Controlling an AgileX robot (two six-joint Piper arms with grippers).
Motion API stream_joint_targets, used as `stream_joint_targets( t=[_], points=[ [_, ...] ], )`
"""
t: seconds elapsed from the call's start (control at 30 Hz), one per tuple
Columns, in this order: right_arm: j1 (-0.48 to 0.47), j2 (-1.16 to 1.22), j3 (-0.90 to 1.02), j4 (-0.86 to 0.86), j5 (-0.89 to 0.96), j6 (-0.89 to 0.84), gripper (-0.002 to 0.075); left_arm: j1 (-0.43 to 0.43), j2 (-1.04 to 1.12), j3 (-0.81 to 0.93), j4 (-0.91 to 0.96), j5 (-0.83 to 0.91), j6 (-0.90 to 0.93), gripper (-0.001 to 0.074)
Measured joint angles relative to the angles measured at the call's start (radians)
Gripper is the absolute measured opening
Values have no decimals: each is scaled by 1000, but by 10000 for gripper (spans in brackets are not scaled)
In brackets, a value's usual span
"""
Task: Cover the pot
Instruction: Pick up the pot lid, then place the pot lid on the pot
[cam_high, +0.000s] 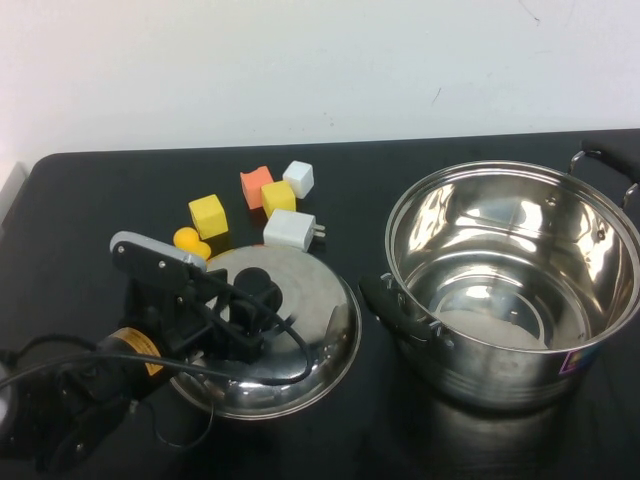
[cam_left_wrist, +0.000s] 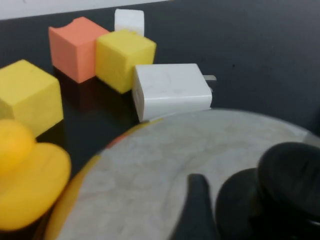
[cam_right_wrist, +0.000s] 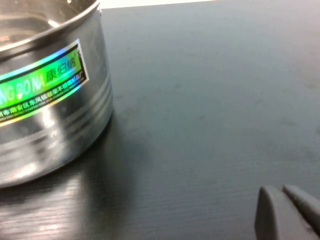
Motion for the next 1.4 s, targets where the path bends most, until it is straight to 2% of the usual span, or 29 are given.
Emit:
stream_joint_targets(
  t=[0.13,0.37,0.4,0.43,0.87,0.97,1.13,1.27,1.4],
  points=[
    [0,0,0,0,0,0,-2,0,18,-2,4,-28,16,405],
    [0,0,0,0,0,0,-2,0,22,-2,4,-53,31,405],
    [0,0,0,0,0,0,-2,0,22,-2,4,-63,29,340],
    [0,0,0,0,0,0,-2,0,20,-2,2,-66,27,333],
    [0,0,0,0,0,0,-2,0,-233,0,-49,43,9,333],
    [0,0,0,0,0,0,-2,0,-304,-37,-34,119,-28,333],
    [0,0,0,0,0,0,-2,0,-369,-194,181,280,-235,333],
    [0,0,0,0,0,0,-2,0,-366,-334,386,298,-537,333],
    [0,0,0,0,0,0,-2,-42,-338,-452,538,299,-684,333]
  ],
)
